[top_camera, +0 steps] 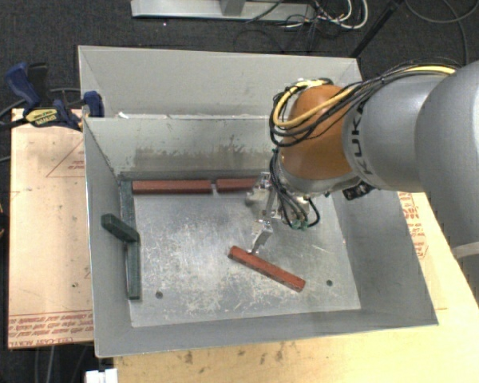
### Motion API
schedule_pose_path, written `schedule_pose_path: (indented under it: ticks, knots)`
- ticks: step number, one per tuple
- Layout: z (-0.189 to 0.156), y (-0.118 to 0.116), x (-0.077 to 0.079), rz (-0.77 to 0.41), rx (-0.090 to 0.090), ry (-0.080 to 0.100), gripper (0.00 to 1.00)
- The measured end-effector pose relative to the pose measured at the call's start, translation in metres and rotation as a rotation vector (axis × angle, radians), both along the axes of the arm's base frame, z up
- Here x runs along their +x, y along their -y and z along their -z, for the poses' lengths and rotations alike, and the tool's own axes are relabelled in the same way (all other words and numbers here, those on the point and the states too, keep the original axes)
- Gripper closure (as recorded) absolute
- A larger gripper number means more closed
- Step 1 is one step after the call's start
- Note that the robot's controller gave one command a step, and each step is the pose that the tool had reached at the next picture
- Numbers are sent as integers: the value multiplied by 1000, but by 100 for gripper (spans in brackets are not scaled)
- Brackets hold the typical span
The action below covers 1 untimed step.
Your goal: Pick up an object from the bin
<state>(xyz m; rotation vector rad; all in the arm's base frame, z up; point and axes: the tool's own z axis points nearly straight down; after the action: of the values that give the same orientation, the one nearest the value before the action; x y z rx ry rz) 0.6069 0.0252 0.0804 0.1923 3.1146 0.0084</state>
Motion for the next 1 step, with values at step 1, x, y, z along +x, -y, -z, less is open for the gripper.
schedule_pose_path:
  ticks: [1]
  knots:
    - [-3, 9, 0, -11, -3, -17, 0]
